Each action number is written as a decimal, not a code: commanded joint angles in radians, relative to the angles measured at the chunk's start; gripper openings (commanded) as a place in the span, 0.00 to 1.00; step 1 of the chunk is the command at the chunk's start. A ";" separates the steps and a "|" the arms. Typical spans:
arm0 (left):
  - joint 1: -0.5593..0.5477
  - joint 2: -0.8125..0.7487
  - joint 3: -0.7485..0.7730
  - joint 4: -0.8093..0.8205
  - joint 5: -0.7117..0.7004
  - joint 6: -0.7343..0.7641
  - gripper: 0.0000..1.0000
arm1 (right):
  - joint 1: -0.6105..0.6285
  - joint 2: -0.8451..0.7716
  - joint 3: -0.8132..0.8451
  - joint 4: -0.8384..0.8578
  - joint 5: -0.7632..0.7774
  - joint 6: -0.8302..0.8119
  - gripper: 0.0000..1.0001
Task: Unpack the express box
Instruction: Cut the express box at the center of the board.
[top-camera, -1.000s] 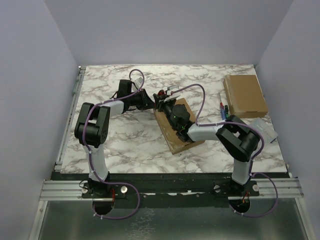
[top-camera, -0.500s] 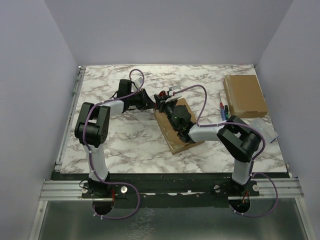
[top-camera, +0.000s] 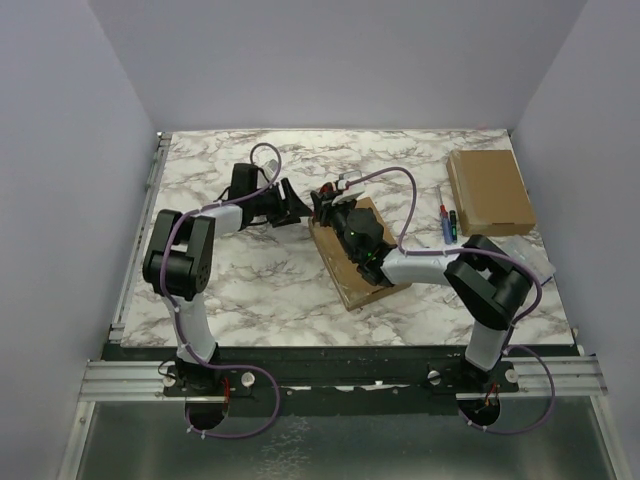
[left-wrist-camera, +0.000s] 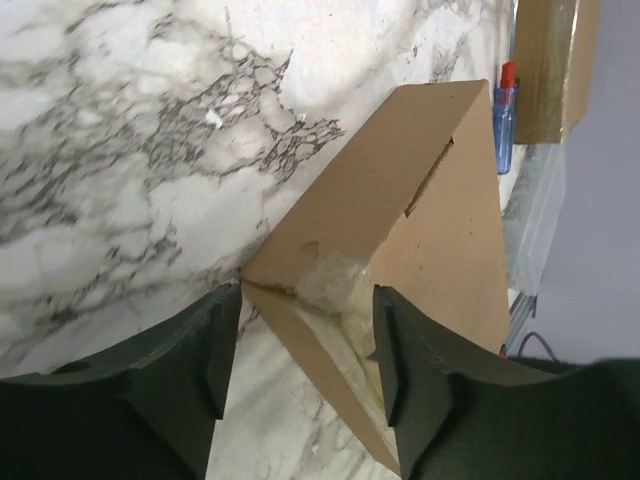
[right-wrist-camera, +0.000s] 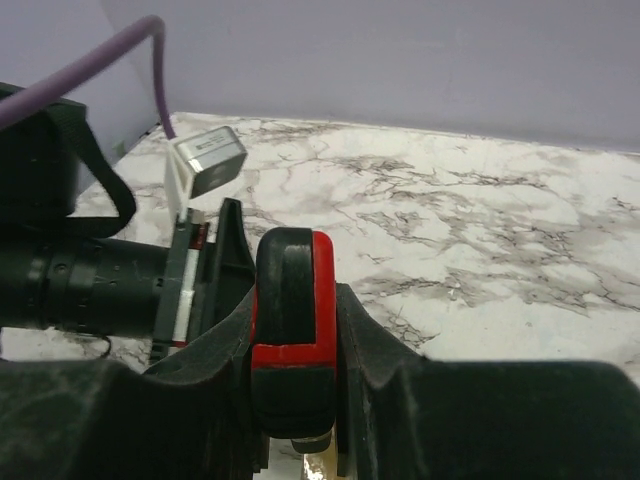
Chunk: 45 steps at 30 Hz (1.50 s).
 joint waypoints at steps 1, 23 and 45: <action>0.043 -0.140 -0.091 0.079 -0.035 -0.092 0.63 | 0.012 -0.044 0.011 -0.073 0.052 -0.009 0.00; 0.009 0.036 -0.051 0.107 0.031 -0.061 0.45 | 0.012 -0.077 0.020 -0.059 0.025 -0.045 0.00; 0.001 0.040 -0.047 0.055 0.007 -0.025 0.36 | 0.012 -0.018 0.054 -0.058 -0.019 -0.016 0.00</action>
